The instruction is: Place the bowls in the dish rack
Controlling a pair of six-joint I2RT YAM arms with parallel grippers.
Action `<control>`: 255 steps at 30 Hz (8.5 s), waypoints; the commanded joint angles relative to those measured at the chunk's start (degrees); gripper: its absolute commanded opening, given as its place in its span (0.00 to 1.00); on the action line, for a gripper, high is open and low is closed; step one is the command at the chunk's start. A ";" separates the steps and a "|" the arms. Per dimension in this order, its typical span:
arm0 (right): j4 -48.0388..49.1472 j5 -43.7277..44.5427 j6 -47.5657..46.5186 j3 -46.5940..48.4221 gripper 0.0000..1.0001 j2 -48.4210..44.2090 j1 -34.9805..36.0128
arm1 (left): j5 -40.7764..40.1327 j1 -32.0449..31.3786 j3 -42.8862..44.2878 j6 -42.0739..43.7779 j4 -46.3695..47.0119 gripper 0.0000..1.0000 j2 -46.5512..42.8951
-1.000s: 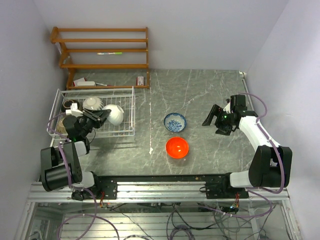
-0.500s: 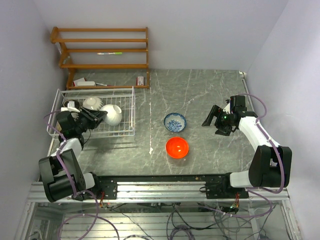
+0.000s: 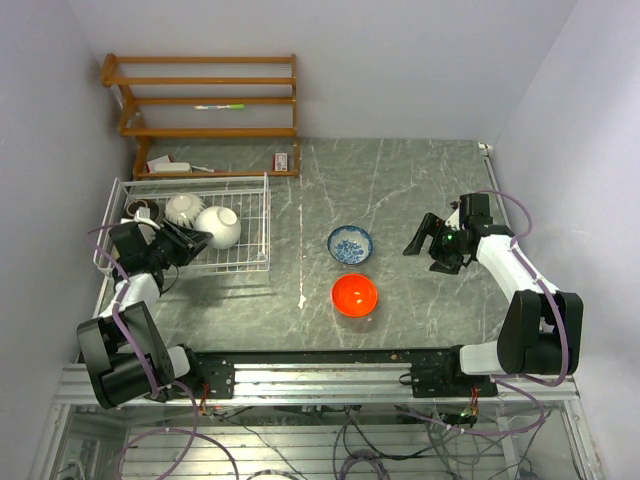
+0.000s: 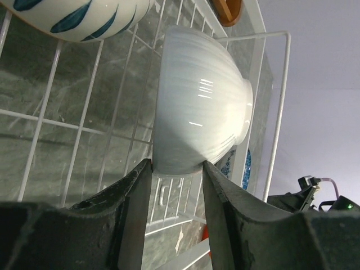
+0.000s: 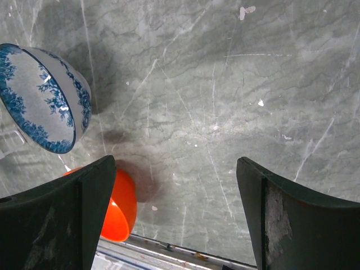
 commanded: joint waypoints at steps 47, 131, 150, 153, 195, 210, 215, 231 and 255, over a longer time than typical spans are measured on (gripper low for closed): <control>2.62 -2.02 -0.47 -1.57 0.88 0.40 -0.07 | -59.88 -32.56 48.00 21.94 -52.56 1.00 12.01; -1.49 2.43 4.52 4.99 0.90 4.01 -1.03 | -46.11 -69.43 54.14 30.77 -40.72 0.99 13.98; -1.57 1.50 4.46 1.08 0.90 1.56 -8.12 | -41.05 -79.66 72.13 44.14 -39.16 0.82 48.46; -0.86 0.83 4.60 0.09 0.90 1.30 -8.41 | -43.53 -79.68 70.57 43.39 -37.73 0.73 49.47; 1.27 -3.45 4.13 -1.75 0.88 1.37 -8.77 | -25.75 -53.32 57.67 10.21 -21.94 0.07 18.19; 1.75 -4.87 3.93 -2.01 0.87 1.68 -8.61 | -8.97 -23.71 22.13 -20.57 11.21 0.07 3.78; 1.41 -4.55 3.75 -1.93 0.87 1.21 -8.61 | -7.97 -22.17 19.16 -22.84 17.46 0.07 6.92; 1.28 -4.13 3.66 -1.52 0.87 1.22 -8.61 | -6.51 -22.17 13.06 -27.62 32.69 0.07 15.88; 2.32 -4.31 3.19 -2.74 0.87 2.15 -8.61 | -5.68 -18.82 1.40 -23.54 37.25 0.27 21.21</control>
